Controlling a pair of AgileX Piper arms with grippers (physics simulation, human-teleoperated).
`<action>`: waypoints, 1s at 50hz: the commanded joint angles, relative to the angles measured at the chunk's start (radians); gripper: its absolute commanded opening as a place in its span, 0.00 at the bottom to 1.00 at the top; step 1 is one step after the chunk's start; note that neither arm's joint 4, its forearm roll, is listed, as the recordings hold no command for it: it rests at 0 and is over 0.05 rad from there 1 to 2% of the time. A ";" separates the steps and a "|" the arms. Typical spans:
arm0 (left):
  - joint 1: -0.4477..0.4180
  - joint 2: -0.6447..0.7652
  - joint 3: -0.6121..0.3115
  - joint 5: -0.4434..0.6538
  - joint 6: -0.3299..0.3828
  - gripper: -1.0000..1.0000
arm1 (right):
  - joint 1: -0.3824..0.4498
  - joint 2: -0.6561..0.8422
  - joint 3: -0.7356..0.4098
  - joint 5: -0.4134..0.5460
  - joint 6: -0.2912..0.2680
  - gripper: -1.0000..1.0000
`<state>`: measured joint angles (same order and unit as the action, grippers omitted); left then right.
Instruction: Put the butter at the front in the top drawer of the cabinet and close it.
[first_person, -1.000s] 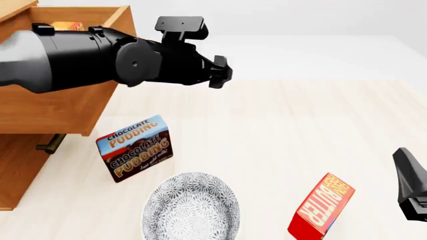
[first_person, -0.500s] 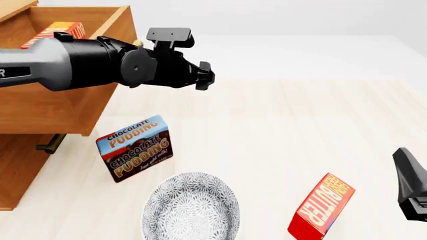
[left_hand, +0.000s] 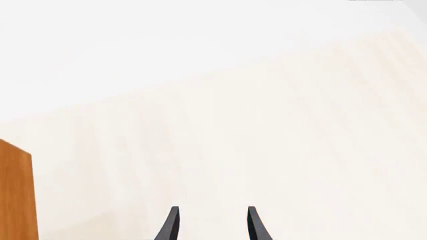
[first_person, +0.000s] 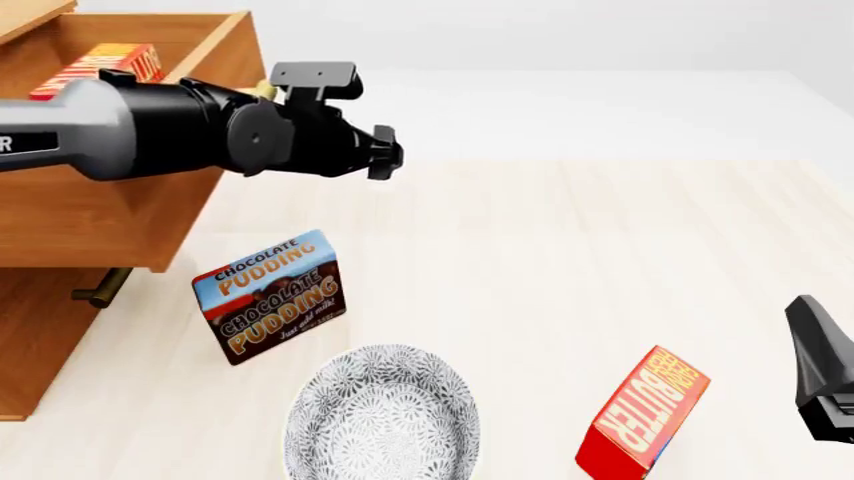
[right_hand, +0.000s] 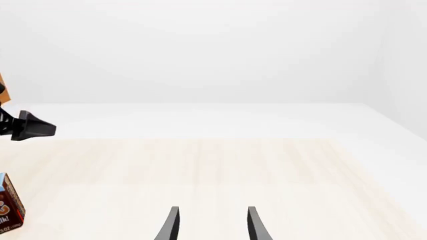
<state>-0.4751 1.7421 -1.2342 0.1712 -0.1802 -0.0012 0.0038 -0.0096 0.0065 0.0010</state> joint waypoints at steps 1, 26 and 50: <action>0.033 0.000 0.018 -0.016 -0.008 1.00 | 0.000 -0.001 0.001 0.000 0.000 1.00; 0.112 -0.041 0.046 -0.008 0.013 1.00 | 0.000 -0.001 0.001 0.000 0.000 1.00; 0.186 -0.074 0.099 -0.026 0.025 1.00 | 0.000 -0.001 0.001 0.000 0.000 1.00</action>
<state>-0.3238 1.6886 -1.1538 0.1476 -0.1628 -0.0012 0.0038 -0.0096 0.0065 0.0010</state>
